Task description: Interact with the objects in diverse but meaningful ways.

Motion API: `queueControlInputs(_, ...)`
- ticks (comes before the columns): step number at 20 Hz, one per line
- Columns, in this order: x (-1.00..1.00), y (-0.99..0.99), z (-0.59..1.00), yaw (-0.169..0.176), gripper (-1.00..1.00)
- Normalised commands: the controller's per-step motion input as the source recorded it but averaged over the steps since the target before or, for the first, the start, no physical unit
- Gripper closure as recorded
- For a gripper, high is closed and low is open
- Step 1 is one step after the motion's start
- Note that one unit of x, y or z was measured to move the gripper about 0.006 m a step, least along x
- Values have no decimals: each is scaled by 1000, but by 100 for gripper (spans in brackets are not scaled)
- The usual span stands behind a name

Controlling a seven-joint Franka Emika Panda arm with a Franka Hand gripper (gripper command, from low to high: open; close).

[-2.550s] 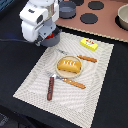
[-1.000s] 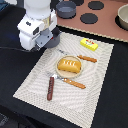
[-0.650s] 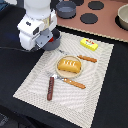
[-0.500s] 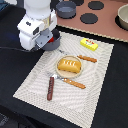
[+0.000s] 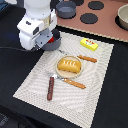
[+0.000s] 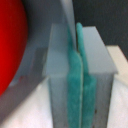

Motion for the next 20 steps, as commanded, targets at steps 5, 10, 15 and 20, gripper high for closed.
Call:
queueControlInputs(5, 70, 377, 1000, 0, 100)
queueControlInputs(10, 369, 450, 1000, 0, 100)
queueControlInputs(15, 620, 474, 985, 0, 100)
queueControlInputs(20, 759, 571, 632, 7, 100)
